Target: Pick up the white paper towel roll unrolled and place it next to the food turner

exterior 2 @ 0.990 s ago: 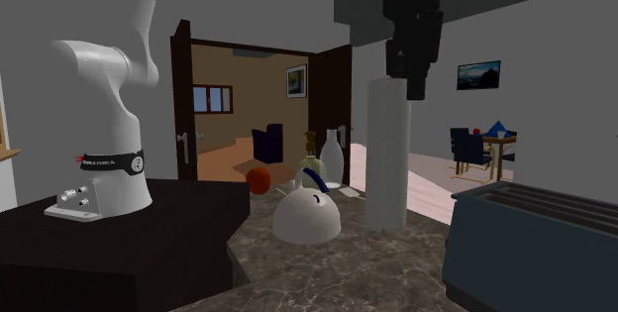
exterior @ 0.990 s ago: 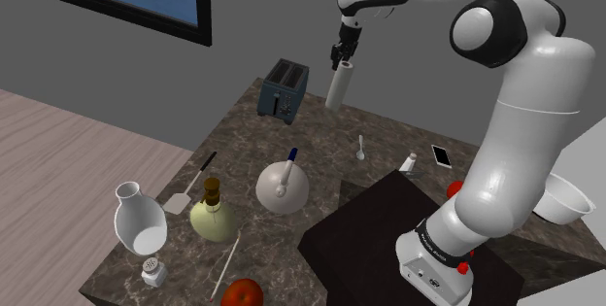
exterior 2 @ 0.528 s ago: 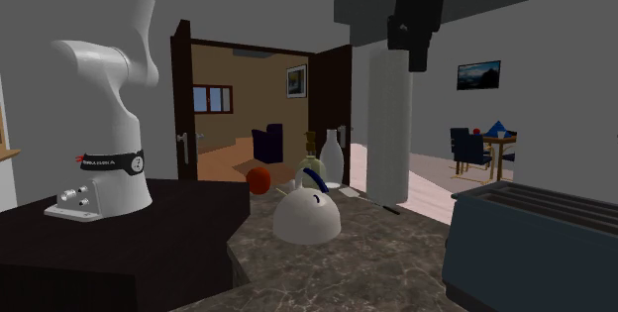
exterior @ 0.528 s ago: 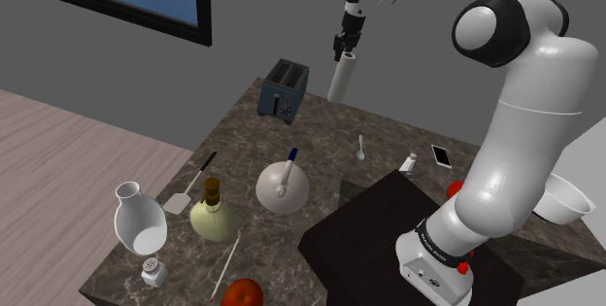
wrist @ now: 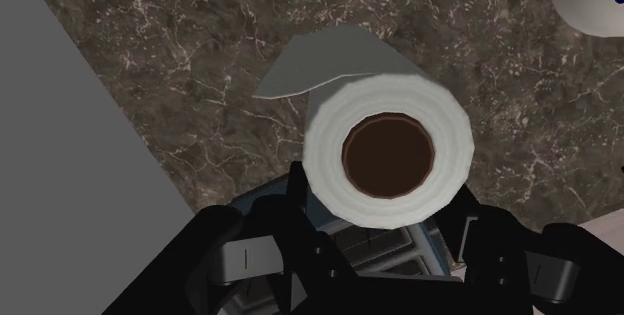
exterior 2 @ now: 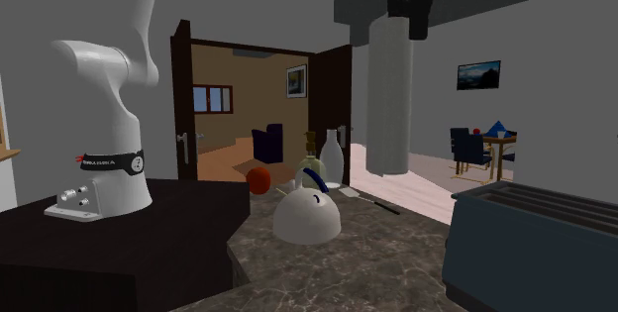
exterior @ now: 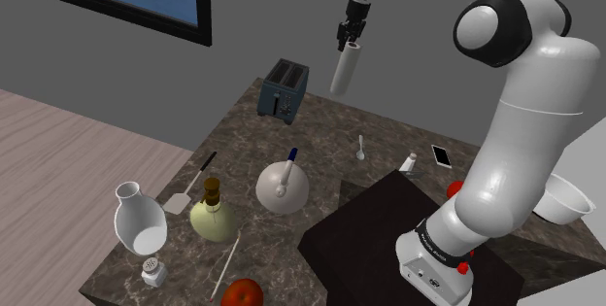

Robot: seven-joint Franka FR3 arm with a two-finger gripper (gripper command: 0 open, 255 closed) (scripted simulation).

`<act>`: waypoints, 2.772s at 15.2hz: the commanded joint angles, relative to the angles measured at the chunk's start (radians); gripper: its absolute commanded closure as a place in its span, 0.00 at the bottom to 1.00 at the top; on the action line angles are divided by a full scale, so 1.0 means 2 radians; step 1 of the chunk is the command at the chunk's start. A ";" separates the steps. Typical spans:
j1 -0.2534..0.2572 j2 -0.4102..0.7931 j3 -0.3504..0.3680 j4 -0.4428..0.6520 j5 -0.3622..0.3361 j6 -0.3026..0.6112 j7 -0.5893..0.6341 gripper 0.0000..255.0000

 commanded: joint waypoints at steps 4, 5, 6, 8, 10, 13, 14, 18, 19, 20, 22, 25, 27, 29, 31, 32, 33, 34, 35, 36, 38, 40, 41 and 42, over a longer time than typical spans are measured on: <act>0.006 -0.002 0.002 0.024 -0.002 -0.027 0.010 1.00; 0.014 -0.006 0.005 0.019 -0.003 -0.025 0.021 1.00; 0.022 -0.009 0.008 0.014 -0.005 -0.024 0.031 1.00; 0.038 -0.015 0.015 0.007 -0.009 -0.022 0.053 1.00; 0.053 -0.018 0.022 0.003 -0.011 -0.022 0.074 1.00; 0.075 -0.019 0.032 0.003 -0.015 -0.023 0.106 1.00; 0.082 -0.018 0.035 0.005 -0.016 -0.024 0.117 1.00; 0.110 -0.010 0.049 0.018 -0.019 -0.030 0.159 1.00; 0.117 -0.007 0.052 0.023 -0.020 -0.032 0.169 1.00; 0.124 -0.003 0.055 0.029 -0.021 -0.034 0.179 1.00; 0.137 0.007 0.062 0.044 -0.022 -0.040 0.199 1.00; 0.158 0.026 0.071 0.074 -0.023 -0.051 0.229 1.00; 0.171 0.042 0.076 0.099 -0.024 -0.060 0.248 1.00; 0.184 0.061 0.081 0.129 -0.025 -0.072 0.267 1.00; 0.198 0.084 0.086 0.167 -0.026 -0.087 0.285 1.00; 0.204 0.098 0.088 0.189 -0.026 -0.095 0.294 1.00; 0.211 0.113 0.090 0.214 -0.027 -0.105 0.303 1.00; 0.218 0.131 0.092 0.243 -0.027 -0.117 0.311 1.00; 0.224 0.152 0.094 0.278 -0.027 -0.132 0.320 1.00; 0.228 0.169 0.095 0.307 -0.027 -0.144 0.325 1.00; 0.229 0.155 0.095 0.270 -0.028 -0.120 0.326 1.00; 0.230 0.146 0.095 0.241 -0.028 -0.100 0.326 1.00; 0.230 0.142 0.095 0.227 -0.028 -0.091 0.326 1.00; 0.230 0.139 0.095 0.215 -0.028 -0.082 0.326 1.00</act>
